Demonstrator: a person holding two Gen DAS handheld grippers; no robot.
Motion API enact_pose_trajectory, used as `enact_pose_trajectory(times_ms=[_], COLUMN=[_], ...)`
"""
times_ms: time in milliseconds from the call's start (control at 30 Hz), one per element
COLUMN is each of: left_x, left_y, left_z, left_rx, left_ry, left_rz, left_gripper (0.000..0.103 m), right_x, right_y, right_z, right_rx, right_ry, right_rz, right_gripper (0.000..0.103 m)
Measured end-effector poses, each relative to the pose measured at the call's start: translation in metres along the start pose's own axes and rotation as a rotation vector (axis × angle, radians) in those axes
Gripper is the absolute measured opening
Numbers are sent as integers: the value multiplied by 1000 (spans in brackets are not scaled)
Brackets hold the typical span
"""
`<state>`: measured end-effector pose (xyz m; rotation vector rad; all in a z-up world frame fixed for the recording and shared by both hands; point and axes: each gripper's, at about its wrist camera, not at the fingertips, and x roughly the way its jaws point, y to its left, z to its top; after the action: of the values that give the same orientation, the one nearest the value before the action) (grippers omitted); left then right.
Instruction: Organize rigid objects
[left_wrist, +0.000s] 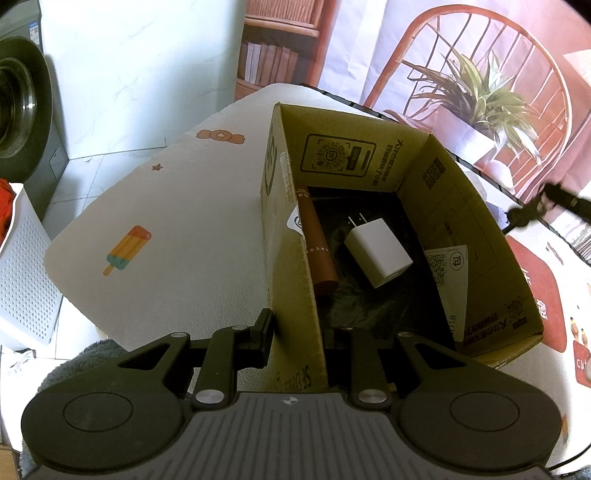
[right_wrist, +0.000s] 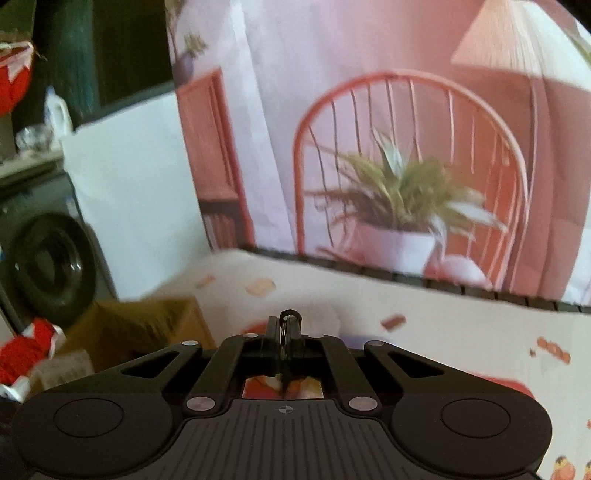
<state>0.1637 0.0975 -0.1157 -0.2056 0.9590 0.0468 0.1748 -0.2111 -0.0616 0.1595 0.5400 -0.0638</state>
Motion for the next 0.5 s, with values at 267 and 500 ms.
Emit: enact_pose_trajectory(times_ms=[267, 500], left_x=[0, 0], left_y=[0, -1], left_z=[0, 0], left_rx=[1, 1], left_ry=[-1, -3], left_rz=[0, 0], left_gripper=[24, 24], right_x=[-13, 7], right_y=[26, 70], right_z=[31, 47], right_rx=[15, -30], right_ry=[-57, -27], right_rz=[139, 271], right_gripper=[3, 3])
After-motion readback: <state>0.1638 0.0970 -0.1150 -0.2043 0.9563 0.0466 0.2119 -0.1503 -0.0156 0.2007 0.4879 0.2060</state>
